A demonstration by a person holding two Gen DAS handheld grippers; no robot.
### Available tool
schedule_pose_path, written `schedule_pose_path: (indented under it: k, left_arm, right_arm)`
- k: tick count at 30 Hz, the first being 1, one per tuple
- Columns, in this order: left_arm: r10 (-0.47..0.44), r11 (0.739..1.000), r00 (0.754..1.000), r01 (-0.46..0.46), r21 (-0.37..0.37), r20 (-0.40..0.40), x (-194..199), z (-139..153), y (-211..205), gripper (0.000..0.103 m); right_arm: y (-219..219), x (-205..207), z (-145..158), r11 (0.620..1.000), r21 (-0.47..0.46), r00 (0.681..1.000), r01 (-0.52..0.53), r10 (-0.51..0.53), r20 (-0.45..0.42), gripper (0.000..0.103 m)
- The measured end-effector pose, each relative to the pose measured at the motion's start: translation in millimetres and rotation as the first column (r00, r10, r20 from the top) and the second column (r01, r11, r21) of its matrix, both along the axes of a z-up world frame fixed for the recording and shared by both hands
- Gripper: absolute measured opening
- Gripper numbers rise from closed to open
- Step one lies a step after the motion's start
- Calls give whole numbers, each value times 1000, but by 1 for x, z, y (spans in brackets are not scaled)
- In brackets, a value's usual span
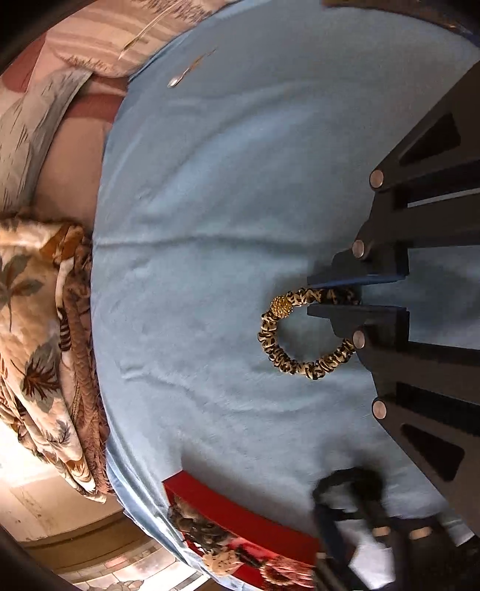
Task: Organize jewelry
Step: 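Carry the black hair tie and leopard-print bracelet toward the red tray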
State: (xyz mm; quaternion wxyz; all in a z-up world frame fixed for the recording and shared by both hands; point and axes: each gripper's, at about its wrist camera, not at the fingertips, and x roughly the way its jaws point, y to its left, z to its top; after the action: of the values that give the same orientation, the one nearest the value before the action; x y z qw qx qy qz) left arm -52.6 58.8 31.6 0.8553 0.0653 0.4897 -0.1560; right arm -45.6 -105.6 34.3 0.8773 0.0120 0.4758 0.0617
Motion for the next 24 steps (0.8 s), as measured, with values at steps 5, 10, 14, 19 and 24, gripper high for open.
schedule_pose_path:
  k: [5,10,14,19,24]
  left_arm:
    - [29,999,999,-30,-23,-18,2,0,0,38]
    - [60,997,998,-62,-47,-36,-2,5,0,8]
    - [81,992,996,-84,-89,-33,-12,16,6,8]
    - [98,984,995,-99,-151,-10,-31,40,17,8]
    - [124,981,991,-114,-156,54,-53,66,26,8]
  right_arm:
    - [-18,-25,-2,998,57,1000,23,-23,-4,10]
    - [-14,-27,0,998,48,999,31,-32,22,8]
    - [-19,-33,9,993,113,998,42,-47,41,7]
    - [-25,-43,30,987,148,993,58,-72,90,7]
    - [-24,-57,49,982,180,989,64,-87,124,7]
